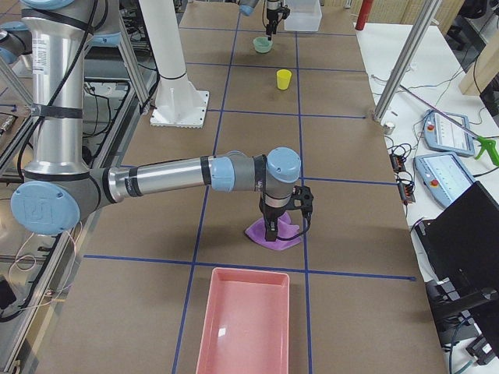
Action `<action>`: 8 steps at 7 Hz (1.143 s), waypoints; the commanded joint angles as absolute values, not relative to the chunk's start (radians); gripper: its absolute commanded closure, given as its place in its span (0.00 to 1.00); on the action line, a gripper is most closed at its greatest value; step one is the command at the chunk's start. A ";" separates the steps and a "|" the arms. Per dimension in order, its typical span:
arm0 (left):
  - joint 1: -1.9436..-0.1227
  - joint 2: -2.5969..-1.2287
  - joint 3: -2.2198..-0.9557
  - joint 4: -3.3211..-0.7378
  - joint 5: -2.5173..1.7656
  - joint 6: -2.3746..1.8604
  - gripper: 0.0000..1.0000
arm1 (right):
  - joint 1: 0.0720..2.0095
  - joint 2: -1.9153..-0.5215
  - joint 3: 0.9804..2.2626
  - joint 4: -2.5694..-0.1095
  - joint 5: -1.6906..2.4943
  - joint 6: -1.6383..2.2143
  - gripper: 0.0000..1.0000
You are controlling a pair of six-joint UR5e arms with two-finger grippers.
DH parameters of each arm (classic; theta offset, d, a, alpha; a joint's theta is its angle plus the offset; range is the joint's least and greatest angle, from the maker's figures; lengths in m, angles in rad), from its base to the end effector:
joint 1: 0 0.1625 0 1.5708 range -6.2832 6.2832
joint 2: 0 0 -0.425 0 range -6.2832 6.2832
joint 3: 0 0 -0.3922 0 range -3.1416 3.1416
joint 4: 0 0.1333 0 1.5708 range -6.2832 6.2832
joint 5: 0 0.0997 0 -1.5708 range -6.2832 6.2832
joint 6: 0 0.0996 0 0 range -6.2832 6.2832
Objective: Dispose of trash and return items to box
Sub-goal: 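Grasp the pale green bowl with the left gripper and lift it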
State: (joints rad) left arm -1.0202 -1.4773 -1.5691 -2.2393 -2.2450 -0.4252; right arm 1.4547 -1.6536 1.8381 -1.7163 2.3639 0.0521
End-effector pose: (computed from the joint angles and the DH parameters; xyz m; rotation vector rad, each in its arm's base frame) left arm 0.1888 -0.4435 0.6342 0.1801 0.8395 0.3108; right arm 0.0095 -0.4569 0.5800 -0.0298 -0.7935 -0.0761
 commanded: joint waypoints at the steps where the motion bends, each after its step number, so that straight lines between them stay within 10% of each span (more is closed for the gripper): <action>1: -1.011 -1.477 -1.569 -2.238 -2.252 -0.433 0.92 | 1.448 -1.654 1.836 -1.718 2.364 0.052 0.00; 8: -1.365 -1.616 -1.490 -1.986 -2.599 -0.324 1.00 | 1.430 -1.652 1.838 -1.717 2.362 0.052 0.00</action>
